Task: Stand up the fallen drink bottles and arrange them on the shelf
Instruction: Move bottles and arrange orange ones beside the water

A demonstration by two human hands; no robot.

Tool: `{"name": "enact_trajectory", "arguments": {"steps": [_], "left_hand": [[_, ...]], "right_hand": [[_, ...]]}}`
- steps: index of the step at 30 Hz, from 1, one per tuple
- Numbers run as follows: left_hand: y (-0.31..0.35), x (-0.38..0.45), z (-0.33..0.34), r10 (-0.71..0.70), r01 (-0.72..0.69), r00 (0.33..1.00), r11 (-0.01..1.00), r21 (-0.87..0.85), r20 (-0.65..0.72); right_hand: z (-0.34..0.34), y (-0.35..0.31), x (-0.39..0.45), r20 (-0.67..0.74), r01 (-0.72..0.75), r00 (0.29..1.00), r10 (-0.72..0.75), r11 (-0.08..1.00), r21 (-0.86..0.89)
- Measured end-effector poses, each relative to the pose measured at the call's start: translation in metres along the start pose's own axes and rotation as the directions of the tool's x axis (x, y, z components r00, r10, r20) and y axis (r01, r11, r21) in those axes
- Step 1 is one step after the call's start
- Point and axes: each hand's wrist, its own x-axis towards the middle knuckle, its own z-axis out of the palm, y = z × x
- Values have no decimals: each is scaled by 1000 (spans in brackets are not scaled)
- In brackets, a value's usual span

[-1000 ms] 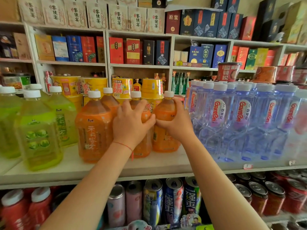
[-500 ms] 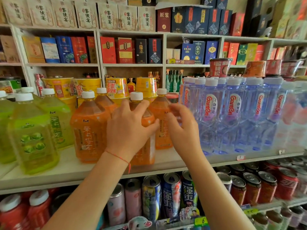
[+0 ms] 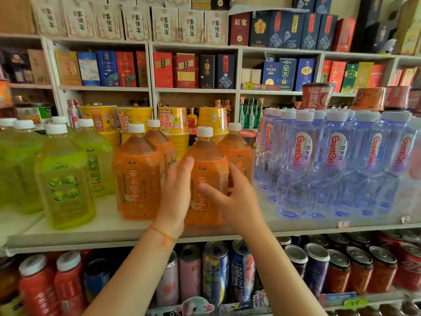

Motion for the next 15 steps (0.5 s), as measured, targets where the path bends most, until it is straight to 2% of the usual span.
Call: {"name": "enact_trajectory", "arguments": {"steps": [2,6,9,13,15], "left_hand": [[-1,-5,7,25,-24,999,1000,-6,30],[-9,-11,33,14,-15,996,1000,9,85],[-15,-8,47,-26,25,998,1000,16,62],[-25,3,57,-149,160,985,975,-153,83],[-28,4,62,-206,223,972,962,-158,113]], "right_hand": [[-6,-3,-3,-83,10,996,-14,998,-56],[-23,2,-8,-166,-84,983,83,996,1],[-30,8,-6,-142,-137,978,150,986,99],[-43,15,7,-80,-222,966,247,947,234],[-50,17,9,-54,-222,968,245,936,274]]}}
